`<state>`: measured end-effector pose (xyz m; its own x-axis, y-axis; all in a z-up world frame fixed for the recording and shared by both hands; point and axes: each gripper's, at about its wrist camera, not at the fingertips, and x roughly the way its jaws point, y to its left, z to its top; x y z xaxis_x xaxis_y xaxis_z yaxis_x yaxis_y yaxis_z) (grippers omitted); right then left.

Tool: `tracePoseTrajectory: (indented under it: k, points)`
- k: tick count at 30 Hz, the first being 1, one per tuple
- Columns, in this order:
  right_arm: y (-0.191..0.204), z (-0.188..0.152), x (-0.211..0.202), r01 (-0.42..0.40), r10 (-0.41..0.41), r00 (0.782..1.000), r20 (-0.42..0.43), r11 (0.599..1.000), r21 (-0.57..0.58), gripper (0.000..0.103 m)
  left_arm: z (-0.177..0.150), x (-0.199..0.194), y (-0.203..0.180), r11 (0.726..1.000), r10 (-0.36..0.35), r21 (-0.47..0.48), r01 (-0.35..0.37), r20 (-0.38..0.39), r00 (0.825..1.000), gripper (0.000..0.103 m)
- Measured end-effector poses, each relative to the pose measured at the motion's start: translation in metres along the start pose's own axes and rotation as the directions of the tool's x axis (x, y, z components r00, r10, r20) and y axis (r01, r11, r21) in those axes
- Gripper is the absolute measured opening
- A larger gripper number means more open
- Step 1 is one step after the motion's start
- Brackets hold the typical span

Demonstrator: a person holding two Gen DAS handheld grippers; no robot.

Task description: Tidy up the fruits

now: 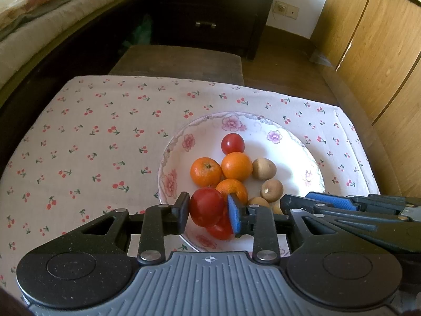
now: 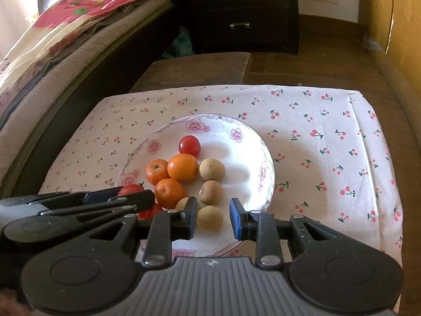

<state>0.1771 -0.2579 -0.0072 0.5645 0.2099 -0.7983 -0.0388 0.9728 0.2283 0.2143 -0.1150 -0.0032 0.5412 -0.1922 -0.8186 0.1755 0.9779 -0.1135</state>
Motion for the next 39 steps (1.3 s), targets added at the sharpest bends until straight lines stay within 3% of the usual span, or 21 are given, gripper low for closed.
tracePoseTrajectory:
  k: [16,31,39]
  points:
    - [0.000,-0.001,-0.007,0.008,-0.008,1.000,0.010,1.000,0.016,0.032,0.001,-0.006,0.000,1.000,0.004,-0.002,-0.004,0.023,1.000,0.048]
    - [-0.004,-0.012,-0.029,0.026,-0.027,0.999,0.026,0.999,0.047,0.039,-0.012,-0.028,0.000,1.000,0.019,-0.002,-0.019,0.062,0.998,0.068]
    - [-0.005,-0.029,-0.042,0.037,-0.039,0.999,0.033,0.997,0.068,0.041,-0.028,-0.038,-0.002,0.996,0.073,0.040,-0.077,0.089,0.993,0.081]
